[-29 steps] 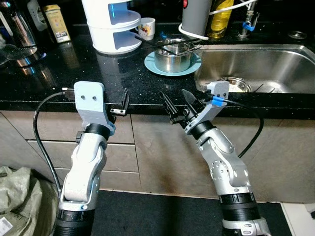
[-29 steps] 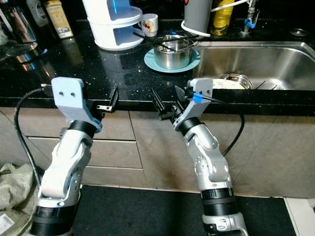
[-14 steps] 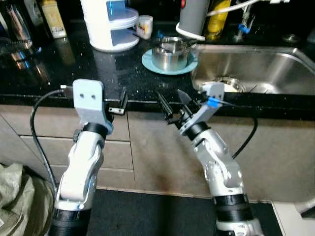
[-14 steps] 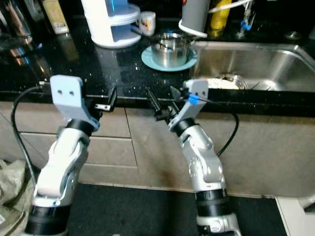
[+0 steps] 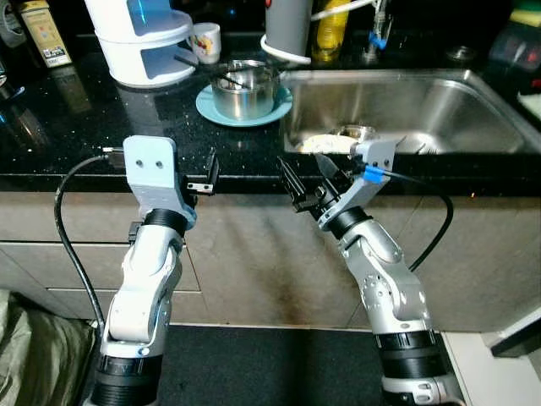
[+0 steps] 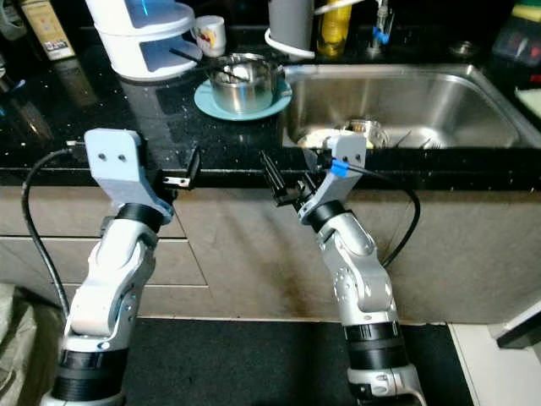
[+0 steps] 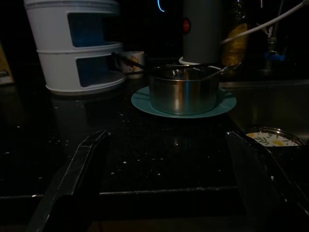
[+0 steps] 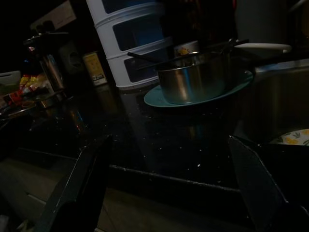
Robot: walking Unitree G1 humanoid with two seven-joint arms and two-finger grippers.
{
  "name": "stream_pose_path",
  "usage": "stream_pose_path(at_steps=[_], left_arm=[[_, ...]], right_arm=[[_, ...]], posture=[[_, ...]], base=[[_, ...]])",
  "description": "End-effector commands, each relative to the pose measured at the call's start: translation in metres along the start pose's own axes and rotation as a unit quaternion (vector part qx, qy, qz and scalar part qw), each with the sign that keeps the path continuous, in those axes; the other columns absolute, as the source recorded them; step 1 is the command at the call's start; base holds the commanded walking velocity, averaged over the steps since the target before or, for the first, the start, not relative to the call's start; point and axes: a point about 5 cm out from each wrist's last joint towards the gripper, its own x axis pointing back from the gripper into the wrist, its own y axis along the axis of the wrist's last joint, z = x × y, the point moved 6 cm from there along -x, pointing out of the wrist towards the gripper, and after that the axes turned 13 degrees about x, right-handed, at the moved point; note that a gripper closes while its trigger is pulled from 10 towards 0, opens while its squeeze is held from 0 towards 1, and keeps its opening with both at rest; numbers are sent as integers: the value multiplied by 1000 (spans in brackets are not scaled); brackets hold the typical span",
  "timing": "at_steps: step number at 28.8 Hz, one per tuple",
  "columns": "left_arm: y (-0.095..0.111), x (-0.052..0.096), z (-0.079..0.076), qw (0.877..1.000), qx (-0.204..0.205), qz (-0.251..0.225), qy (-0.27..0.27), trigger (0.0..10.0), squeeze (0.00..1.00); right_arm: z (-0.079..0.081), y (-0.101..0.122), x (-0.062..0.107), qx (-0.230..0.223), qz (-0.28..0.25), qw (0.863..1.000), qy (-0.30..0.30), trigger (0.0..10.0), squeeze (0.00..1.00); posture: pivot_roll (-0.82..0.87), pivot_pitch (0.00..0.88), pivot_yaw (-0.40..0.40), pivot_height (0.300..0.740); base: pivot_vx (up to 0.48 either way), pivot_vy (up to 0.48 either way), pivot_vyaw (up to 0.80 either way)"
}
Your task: Kitchen organization
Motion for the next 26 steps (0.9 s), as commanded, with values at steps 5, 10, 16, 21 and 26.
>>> stream_pose_path(at_steps=[5,10,16,21,26], left_arm=[[14,-4,6,1000,-7,-18,-1,10000,0],[19,-6,9,1000,-12,-26,0,10000,0],[19,-5,6,1000,-1,-28,-2,10000,0],[16,-4,0,1000,-11,-23,-18,10000,0],[16,-4,1,1000,10,-23,-8,10000,0]], right_arm=[[-3,3,-3,-6,-8,1000,-3,10000,0],[-5,6,-4,-5,-12,1000,-4,10000,0],[-5,5,-4,-5,-10,1000,-5,10000,0],[-5,3,-3,-5,-8,1000,-6,10000,0],[-6,3,-2,-4,-8,1000,-7,10000,0]], posture=[[56,0,-12,740],[56,0,-11,740],[56,0,-8,740],[53,0,-5,740],[51,0,-5,740]], base=[[0,0,0],[49,0,0],[82,0,0],[0,-63,0],[0,-288,0]])
